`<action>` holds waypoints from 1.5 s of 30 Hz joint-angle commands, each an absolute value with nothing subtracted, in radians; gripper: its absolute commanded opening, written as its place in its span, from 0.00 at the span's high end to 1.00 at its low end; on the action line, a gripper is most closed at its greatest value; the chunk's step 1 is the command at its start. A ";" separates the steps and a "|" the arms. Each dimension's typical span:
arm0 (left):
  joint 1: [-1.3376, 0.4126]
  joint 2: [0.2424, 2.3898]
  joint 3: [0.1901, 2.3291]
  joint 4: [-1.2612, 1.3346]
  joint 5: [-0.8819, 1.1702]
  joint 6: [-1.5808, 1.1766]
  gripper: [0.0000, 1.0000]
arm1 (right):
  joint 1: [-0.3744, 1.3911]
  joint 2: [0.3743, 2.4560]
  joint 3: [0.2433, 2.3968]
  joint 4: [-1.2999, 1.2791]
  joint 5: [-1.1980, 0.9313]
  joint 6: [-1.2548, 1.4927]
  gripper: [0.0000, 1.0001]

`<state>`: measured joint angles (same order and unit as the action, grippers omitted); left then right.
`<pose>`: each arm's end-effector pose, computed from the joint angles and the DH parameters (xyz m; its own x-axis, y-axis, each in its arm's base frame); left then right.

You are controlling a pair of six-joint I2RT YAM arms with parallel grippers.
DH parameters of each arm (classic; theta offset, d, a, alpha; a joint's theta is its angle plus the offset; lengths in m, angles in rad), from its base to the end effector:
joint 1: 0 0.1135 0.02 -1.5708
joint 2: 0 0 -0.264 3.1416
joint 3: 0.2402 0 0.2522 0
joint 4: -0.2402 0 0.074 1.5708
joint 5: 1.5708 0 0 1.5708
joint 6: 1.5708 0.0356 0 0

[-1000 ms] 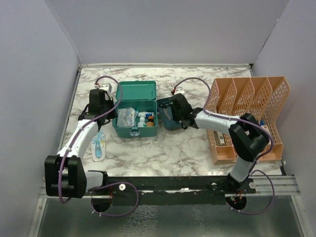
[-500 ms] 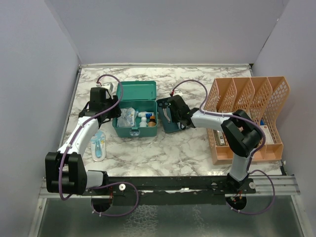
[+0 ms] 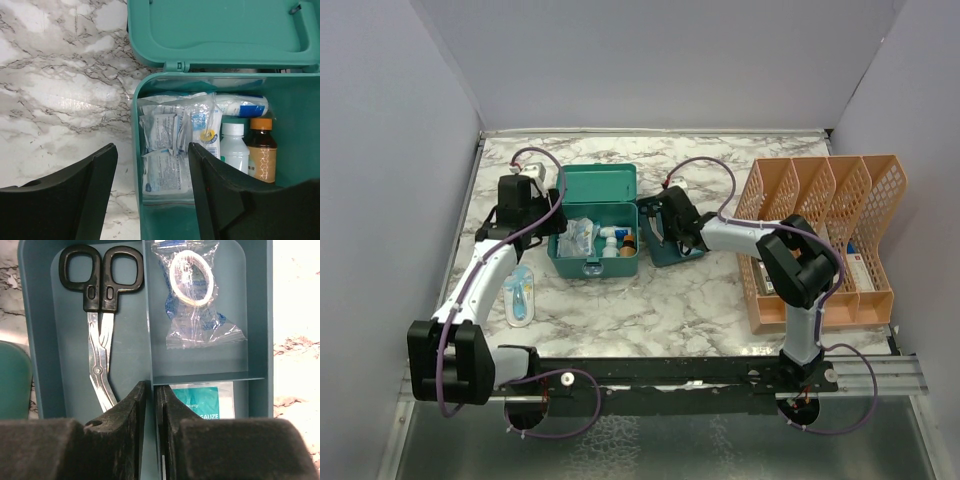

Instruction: Organize the medicine kit

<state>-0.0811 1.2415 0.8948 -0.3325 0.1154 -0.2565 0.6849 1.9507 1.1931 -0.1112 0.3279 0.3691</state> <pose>0.2693 -0.0260 0.2678 -0.6487 -0.2001 -0.7343 0.0054 0.9636 -0.2674 0.3222 0.2484 0.1517 -0.7095 -0.1385 -0.6910 -0.1950 0.9808 0.0036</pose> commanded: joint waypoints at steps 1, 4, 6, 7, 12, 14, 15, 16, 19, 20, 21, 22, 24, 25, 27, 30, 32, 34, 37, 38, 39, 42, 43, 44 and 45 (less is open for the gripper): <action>-0.088 1.188 0.934 -0.344 0.100 -0.269 0.37 | 0.679 1.981 1.209 -0.088 0.346 0.379 0.85; -0.087 1.166 0.942 -0.349 0.094 -0.273 0.35 | 0.678 1.986 1.208 -0.074 0.355 0.379 0.93; -0.086 1.153 0.950 -0.351 0.093 -0.275 0.35 | 0.678 1.985 1.211 -0.072 0.370 0.381 0.99; -0.087 1.147 0.954 -0.351 0.092 -0.276 0.34 | 0.678 1.978 1.210 -0.070 0.378 0.382 0.99; -0.086 1.111 0.969 -0.356 0.074 -0.290 0.33 | 0.674 1.876 1.169 -0.040 0.405 0.374 0.99; -0.087 1.098 0.971 -0.356 0.064 -0.296 0.32 | 0.670 1.835 1.160 -0.041 0.417 0.369 0.99; -0.086 1.092 0.973 -0.357 0.058 -0.301 0.31 | 0.667 1.815 1.157 -0.043 0.421 0.367 0.99; -0.086 1.086 0.975 -0.356 0.055 -0.304 0.31 | 0.662 1.798 1.155 -0.046 0.421 0.365 0.99; -0.086 1.070 0.983 -0.357 0.046 -0.314 0.30 | 0.647 1.755 1.154 -0.061 0.420 0.358 0.99; -0.086 1.064 0.987 -0.359 0.043 -0.316 0.29 | 0.643 1.742 1.156 -0.071 0.422 0.354 0.99; -0.086 1.059 0.992 -0.360 0.043 -0.316 0.28 | 0.638 1.730 1.159 -0.080 0.422 0.349 0.99; -0.086 1.054 0.995 -0.362 0.044 -0.316 0.28 | 0.634 1.717 1.164 -0.090 0.422 0.342 0.99; -0.086 1.042 1.006 -0.367 0.043 -0.315 0.26 | 0.627 1.691 1.180 -0.109 0.423 0.324 0.99; -0.086 1.036 1.012 -0.369 0.042 -0.316 0.25 | 0.625 1.679 1.191 -0.123 0.420 0.313 0.99; -0.086 1.023 1.019 -0.374 0.040 -0.315 0.24 | 0.623 1.656 1.219 -0.144 0.406 0.280 0.99; -0.086 1.005 1.030 -0.379 0.038 -0.318 0.23 | 0.623 1.645 1.283 -0.181 0.341 0.191 0.99; -0.086 0.995 1.039 -0.387 0.038 -0.320 0.22 | 0.623 1.654 1.343 -0.235 0.283 0.139 0.99; -0.086 0.988 1.051 -0.399 0.039 -0.327 0.22 | 0.624 1.672 1.408 -0.288 0.216 0.079 0.99; -0.086 0.975 1.080 -0.417 0.037 -0.332 0.21 | 0.625 1.694 1.489 -0.353 0.116 0.026 0.99; -0.086 0.971 1.090 -0.421 0.036 -0.333 0.21 | 0.628 1.700 1.511 -0.368 0.086 0.011 0.99; -0.086 0.967 1.098 -0.424 0.035 -0.334 0.21 | 0.632 1.706 1.529 -0.375 0.052 -0.005 0.99; -0.086 0.959 1.128 -0.430 0.041 -0.336 0.20 | 0.651 1.725 1.582 -0.389 -0.040 -0.048 0.99; -0.086 0.959 1.139 -0.435 0.040 -0.337 0.20 | 0.658 1.742 1.611 -0.400 -0.067 -0.064 0.99; -0.086 0.957 1.149 -0.438 0.041 -0.336 0.20 | 0.666 1.757 1.636 -0.410 -0.090 -0.079 0.99; -0.087 0.956 1.161 -0.441 0.039 -0.335 0.20 | 0.676 1.775 1.662 -0.420 -0.110 -0.094 0.99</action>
